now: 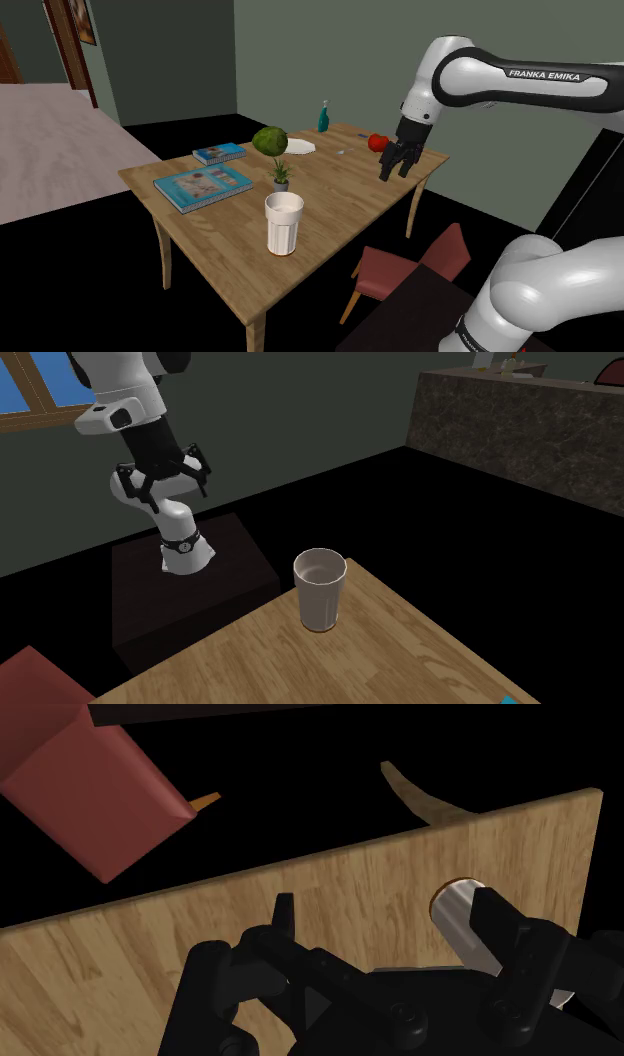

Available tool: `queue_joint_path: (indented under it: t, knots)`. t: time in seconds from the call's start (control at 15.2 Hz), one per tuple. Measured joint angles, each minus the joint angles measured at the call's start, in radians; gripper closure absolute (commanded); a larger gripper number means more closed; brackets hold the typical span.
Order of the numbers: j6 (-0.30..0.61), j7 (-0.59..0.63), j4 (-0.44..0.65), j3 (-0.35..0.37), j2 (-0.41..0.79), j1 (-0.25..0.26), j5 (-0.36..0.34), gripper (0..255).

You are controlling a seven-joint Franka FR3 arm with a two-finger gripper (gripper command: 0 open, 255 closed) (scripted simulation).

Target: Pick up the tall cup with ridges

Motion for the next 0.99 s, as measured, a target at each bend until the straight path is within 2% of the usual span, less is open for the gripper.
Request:
queue_joint_path:
  t: [0.2,0.53,0.99]
  knots:
    - [0.026,-0.006,0.014,0.009,0.042,0.011,0.005,0]
    - [0.135,-0.036,0.068,0.038,0.211,0.051,0.019,0]
    - [0.23,-0.063,0.238,0.089,0.484,0.102,0.025,0]
